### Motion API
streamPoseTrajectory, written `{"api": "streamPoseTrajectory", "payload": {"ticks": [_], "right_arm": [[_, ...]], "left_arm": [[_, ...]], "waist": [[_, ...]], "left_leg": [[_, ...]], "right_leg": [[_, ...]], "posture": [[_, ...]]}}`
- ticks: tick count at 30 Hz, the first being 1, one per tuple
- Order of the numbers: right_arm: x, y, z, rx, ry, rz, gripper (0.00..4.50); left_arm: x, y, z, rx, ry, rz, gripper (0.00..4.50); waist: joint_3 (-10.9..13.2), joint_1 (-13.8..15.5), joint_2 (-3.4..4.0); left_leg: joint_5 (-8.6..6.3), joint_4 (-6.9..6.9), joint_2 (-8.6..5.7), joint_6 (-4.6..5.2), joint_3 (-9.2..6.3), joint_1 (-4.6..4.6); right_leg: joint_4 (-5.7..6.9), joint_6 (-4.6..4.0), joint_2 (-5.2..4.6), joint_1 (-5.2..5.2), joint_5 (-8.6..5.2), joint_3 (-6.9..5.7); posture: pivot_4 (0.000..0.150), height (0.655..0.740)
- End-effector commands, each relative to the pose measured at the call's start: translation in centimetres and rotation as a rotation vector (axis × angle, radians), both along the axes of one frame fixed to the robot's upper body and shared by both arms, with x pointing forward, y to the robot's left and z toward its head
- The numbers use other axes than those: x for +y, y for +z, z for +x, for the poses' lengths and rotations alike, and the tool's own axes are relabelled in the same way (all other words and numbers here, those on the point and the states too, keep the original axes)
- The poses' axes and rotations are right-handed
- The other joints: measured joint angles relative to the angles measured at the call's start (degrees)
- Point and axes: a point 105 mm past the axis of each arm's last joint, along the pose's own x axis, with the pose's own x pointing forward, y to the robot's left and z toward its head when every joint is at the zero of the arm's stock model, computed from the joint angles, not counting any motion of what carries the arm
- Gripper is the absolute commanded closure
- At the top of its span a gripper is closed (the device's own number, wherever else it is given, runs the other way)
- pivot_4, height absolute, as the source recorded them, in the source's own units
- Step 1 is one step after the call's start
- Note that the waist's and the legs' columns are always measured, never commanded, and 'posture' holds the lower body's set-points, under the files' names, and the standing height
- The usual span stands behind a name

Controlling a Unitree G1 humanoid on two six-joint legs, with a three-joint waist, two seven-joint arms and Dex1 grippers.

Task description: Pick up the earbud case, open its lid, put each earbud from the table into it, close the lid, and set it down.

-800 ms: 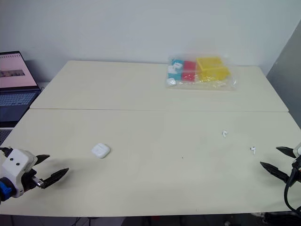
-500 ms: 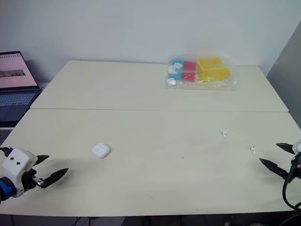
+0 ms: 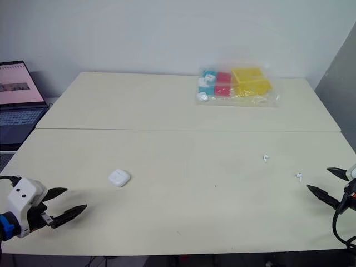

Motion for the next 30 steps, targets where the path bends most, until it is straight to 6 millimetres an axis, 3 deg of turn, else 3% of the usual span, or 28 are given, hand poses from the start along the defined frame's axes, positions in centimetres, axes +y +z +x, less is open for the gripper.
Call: {"api": "streamPoseTrajectory", "payload": {"ticks": [1,7,16,20,25,30], "right_arm": [[0.4,0.9,0.1,-0.036,0.028,-0.028,0.02],[1.5,1.1,0.2,-0.045,0.091,-0.054,0.02],[8.3,3.6,1.1,-0.036,0.329,0.033,0.02],[14.5,6.0,0.5,0.009,0.609,0.084,0.02],[17.2,7.3,0.4,0.004,0.703,0.101,0.02],[18.3,8.0,0.2,0.002,0.746,0.101,0.02]], "left_arm": [[-0.4,1.4,-0.1,-0.019,-0.027,0.007,0.00],[-1.7,2.2,0.1,-0.026,-0.056,-0.027,0.00],[-3.5,2.4,2.4,-0.071,-0.049,-0.083,0.00],[-4.4,1.8,4.0,-0.066,-0.113,-0.084,0.00],[-4.9,1.0,5.2,-0.047,-0.157,-0.097,0.00],[-4.7,0.3,6.2,-0.053,-0.150,-0.093,0.00]], "waist": [[0.0,0.0,0.00],[0.0,0.0,0.01],[0.0,0.0,0.00],[0.0,0.0,0.03],[0.0,0.0,-0.13],[0.0,0.1,-0.13]], "left_leg": [[0.00,0.02,0.00,0.00,0.00,0.00],[0.00,0.04,-0.01,0.00,0.00,0.02],[0.01,0.12,-0.04,0.00,-0.02,0.29],[0.03,0.15,-0.06,0.01,-0.03,0.31],[0.03,0.13,-0.04,0.01,-0.02,0.29],[0.02,0.12,-0.03,0.01,-0.06,0.08]], "right_leg": [[0.02,0.00,0.00,0.00,0.00,0.00],[0.05,0.00,0.00,0.01,0.00,0.00],[0.48,-0.02,0.02,0.02,-0.02,0.14],[0.65,-0.03,0.05,-0.02,-0.02,0.12],[0.64,-0.08,0.18,0.00,-0.05,0.06],[0.61,0.13,0.18,-0.11,0.03,0.01]], "posture": [[0.150,0.7400],[0.150,0.7400],[0.150,0.7400],[0.150,0.7400],[0.150,0.7400],[0.150,0.7400]]}}
